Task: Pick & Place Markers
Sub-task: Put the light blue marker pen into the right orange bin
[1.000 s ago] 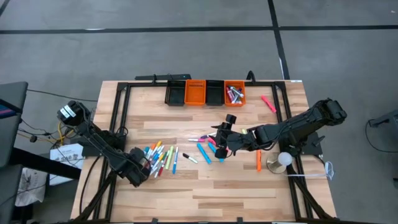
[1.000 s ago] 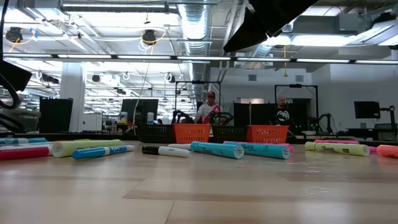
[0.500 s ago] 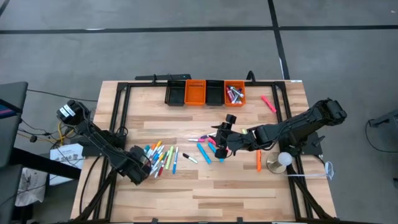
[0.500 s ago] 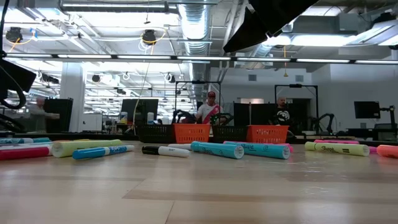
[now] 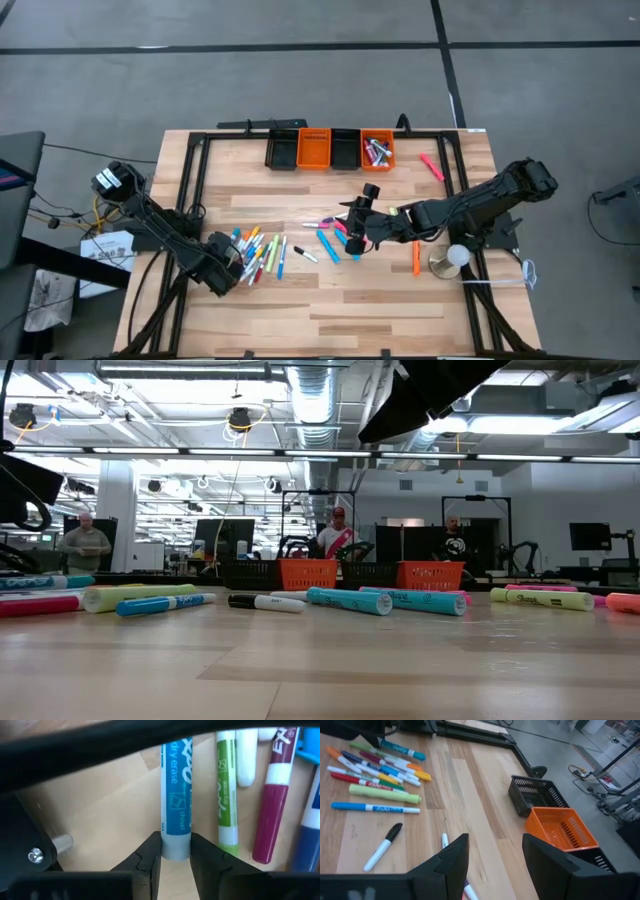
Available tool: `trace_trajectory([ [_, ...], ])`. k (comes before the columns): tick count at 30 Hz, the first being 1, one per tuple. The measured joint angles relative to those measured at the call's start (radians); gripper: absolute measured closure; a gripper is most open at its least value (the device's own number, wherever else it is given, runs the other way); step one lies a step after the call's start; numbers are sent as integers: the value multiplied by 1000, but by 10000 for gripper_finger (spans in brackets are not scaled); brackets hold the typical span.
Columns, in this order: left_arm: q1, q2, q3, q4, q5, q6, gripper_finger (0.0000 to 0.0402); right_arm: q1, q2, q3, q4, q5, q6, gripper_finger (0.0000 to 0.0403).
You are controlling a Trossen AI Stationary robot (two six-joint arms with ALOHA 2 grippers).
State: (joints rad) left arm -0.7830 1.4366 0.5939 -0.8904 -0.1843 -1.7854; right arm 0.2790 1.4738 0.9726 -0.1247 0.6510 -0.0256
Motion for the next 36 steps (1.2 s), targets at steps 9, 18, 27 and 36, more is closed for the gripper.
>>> trace_trajectory([
  [9,0,-128,-6,-11,-61,27,318,0,0,0,44,0,-9,229],
  [18,-2,-286,-4,45,-274,160,318,0,0,0,100,-66,-35,233],
  [27,-2,-399,-3,281,-527,483,318,-16,1,0,281,-340,-112,235],
  [36,3,-429,-1,681,-654,1030,316,-86,115,-2,483,-404,-139,234],
])
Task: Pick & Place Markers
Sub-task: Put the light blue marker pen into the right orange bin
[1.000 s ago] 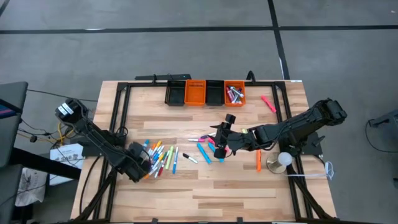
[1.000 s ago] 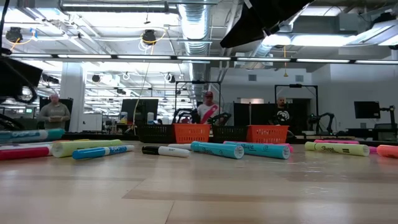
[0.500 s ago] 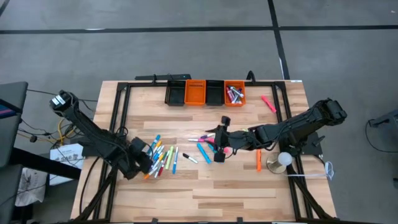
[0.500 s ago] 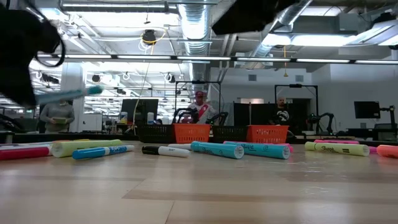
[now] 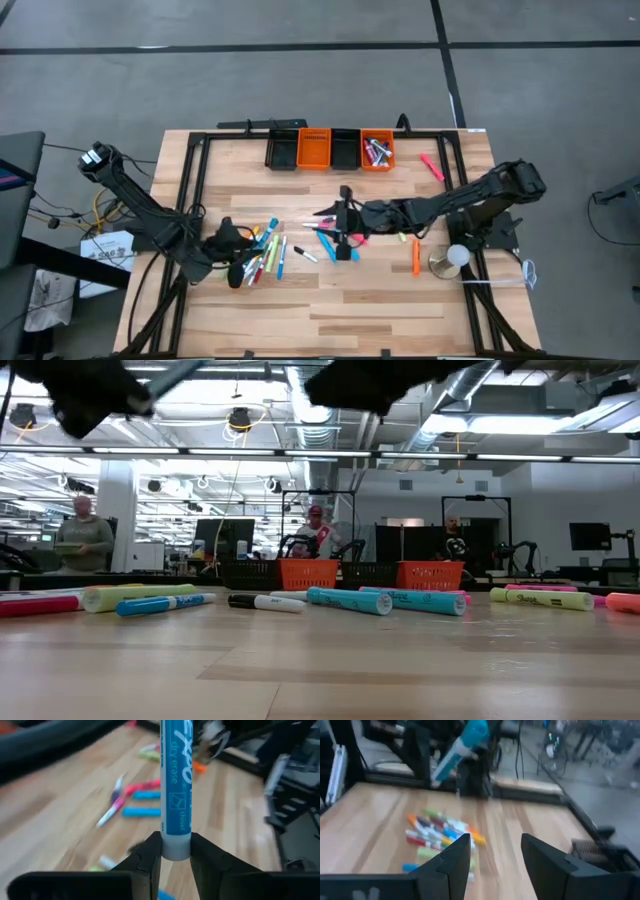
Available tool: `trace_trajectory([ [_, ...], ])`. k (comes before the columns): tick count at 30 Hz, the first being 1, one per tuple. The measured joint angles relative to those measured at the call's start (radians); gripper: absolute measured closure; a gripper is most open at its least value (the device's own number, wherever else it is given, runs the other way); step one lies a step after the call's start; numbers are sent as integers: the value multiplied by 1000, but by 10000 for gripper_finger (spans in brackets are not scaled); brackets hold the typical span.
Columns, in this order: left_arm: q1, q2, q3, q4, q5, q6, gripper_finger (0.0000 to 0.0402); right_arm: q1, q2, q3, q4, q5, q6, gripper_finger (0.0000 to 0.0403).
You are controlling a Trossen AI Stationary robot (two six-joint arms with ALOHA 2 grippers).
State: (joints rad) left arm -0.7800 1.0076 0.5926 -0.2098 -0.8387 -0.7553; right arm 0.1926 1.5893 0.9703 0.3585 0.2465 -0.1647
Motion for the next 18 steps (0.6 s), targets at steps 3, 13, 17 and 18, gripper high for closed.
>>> trace_trajectory([
  [3,4,6,1,97,-5,124,316,-21,60,2,117,-88,-55,234],
  [13,34,37,1,160,9,219,316,-57,204,67,334,-233,-61,243],
  [17,46,60,1,179,28,234,316,-66,239,127,328,-291,-37,242],
  [18,48,66,1,187,31,235,316,-68,248,141,326,-301,-37,242],
])
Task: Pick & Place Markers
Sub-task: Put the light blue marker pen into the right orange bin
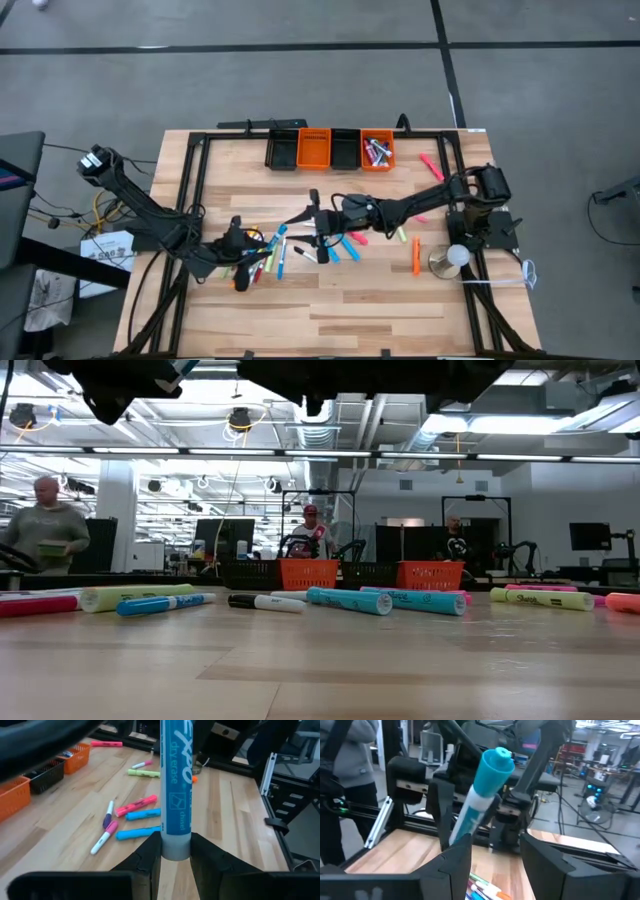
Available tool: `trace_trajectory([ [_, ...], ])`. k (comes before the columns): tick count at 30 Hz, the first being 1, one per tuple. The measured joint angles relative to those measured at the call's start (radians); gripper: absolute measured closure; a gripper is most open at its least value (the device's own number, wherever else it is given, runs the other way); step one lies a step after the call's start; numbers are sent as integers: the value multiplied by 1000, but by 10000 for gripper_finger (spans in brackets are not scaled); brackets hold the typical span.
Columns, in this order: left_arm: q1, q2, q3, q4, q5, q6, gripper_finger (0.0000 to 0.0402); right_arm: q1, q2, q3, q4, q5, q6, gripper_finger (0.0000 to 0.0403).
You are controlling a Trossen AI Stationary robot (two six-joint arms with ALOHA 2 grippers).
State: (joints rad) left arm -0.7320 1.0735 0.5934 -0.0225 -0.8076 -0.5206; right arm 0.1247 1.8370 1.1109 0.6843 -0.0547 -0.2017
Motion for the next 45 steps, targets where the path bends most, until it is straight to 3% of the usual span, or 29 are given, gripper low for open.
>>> trace_trajectory([
  [16,8,8,0,10,21,17,315,-8,2,50,-3,-132,18,241],
  [45,37,8,0,16,20,20,315,-9,1,59,-19,-129,10,257],
])
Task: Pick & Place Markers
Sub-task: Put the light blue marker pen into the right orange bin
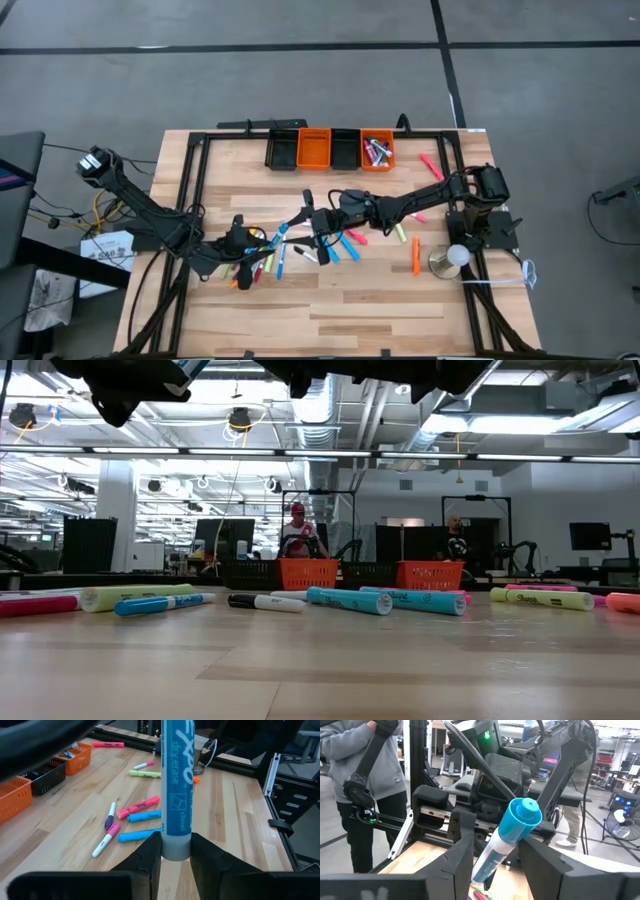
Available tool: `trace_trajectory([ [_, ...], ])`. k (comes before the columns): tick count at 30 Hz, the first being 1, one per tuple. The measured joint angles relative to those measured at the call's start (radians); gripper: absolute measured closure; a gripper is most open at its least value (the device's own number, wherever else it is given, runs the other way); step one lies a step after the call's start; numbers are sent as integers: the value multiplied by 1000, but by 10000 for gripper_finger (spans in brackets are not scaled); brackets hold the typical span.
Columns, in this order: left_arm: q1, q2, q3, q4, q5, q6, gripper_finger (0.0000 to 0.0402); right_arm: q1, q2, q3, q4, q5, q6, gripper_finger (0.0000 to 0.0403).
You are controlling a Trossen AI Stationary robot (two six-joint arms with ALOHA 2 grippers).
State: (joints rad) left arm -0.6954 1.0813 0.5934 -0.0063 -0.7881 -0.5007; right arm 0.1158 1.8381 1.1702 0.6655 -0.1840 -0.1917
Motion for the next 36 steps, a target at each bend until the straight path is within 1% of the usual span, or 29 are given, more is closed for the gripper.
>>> trace_trajectory([
  [8,1,0,0,-1,0,0,315,-1,0,0,-2,0,-3,271],
  [14,1,9,0,-2,-2,0,315,-1,0,0,-3,0,-44,284],
  [30,41,14,0,-1,11,8,315,-19,0,1,0,-20,-71,287],
  [33,42,14,0,-1,10,6,315,-22,0,1,0,-20,-64,303],
  [36,41,14,0,-1,10,10,315,-28,0,1,0,-38,-59,335],
])
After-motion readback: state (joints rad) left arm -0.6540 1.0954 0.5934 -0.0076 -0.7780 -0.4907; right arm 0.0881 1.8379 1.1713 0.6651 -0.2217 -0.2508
